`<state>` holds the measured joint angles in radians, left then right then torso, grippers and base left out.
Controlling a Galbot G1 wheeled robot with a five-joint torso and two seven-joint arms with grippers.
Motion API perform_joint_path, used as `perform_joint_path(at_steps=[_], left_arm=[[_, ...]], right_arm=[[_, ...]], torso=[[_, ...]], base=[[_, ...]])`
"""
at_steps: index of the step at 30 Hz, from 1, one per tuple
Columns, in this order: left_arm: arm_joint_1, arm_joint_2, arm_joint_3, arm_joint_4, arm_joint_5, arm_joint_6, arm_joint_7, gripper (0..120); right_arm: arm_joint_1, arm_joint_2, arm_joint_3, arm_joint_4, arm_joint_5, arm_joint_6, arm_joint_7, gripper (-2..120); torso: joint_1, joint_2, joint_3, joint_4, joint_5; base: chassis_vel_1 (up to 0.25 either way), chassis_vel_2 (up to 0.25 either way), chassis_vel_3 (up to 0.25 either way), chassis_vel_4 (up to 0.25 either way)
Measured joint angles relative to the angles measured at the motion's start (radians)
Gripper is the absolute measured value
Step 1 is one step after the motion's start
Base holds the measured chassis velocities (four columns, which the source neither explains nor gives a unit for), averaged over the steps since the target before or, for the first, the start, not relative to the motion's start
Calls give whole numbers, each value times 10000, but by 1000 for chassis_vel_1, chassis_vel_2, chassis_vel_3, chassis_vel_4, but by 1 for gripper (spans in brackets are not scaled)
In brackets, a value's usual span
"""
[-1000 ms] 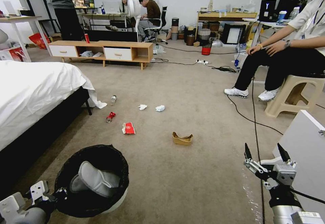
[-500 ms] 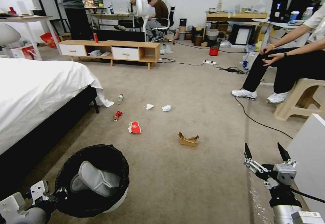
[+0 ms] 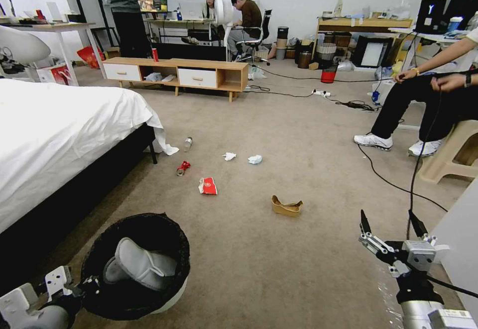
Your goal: Pick up the trash bin, then pick up the garbage from the floor and place it into the trash bin.
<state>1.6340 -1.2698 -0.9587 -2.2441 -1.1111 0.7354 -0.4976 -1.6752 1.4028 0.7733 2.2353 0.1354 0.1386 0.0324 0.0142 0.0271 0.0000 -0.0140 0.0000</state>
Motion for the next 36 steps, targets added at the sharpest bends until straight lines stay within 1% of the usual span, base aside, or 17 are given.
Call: perform_joint_path(at_steps=[8, 14, 20, 21, 24, 25, 29, 32, 33, 35, 36], left_arm=[[-24, 16, -18, 50, 0, 0, 0, 1], [-41, 24, -19, 84, 5, 0, 6, 1], [-54, 45, -18, 109, 6, 0, 18, 1], [-54, 38, -18, 113, 9, 0, 20, 1], [-59, 17, -10, 123, 11, 0, 26, 1], [-65, 15, -9, 130, 17, 0, 26, 1], [-80, 6, -1, 149, 19, 0, 31, 1], [-87, -4, 4, 157, 30, 0, 32, 1], [-92, -6, 8, 172, 36, 0, 32, 1], [-98, -6, 9, 187, 36, -1, 32, 1], [-103, -6, 9, 194, 43, 0, 32, 1]], right_arm=[[20, 18, 18, -62, -46, 0, 0, 100], [38, 38, 17, -85, -50, 1, 0, 100], [43, 49, 16, -99, -56, 10, 0, 100], [41, 50, 14, -105, -57, 14, 0, 100], [42, 50, 13, -117, -57, 27, 1, 100], [48, 46, 12, -129, -57, 29, 3, 100], [58, 42, 11, -143, -57, 35, 6, 100], [71, 39, 3, -166, -56, 38, 9, 100], [83, 33, 2, -180, -54, 45, 11, 100], [97, 25, 1, -198, -51, 48, 13, 100], [109, 17, 1, -209, -48, 49, 15, 100]], torso=[[-1, 1, -1, 0, -1], [-1, 0, -1, 0, -1], [-1, 0, 0, -1, -2], [0, 0, 0, 0, 4], [1, 0, 0, 0, -4], [0, -2, 0, 2, 3], [0, -2, 0, 0, -3], [0, -2, 0, 2, 5], [-1, -2, 0, 0, -2], [0, -2, 0, 0, -3], [0, -1, 0, 0, 4]], base=[[0, 0, 0, 0], [-106, 108, 109, -81], [-207, 183, 205, -193], [-220, 215, 196, -226], [-198, 217, 193, -201], [-171, 203, 183, -202], [-166, 180, 187, -183], [-181, 183, 211, -166], [-199, 177, 170, -185], [-187, 176, 177, -185], [-175, 172, 195, -168]])
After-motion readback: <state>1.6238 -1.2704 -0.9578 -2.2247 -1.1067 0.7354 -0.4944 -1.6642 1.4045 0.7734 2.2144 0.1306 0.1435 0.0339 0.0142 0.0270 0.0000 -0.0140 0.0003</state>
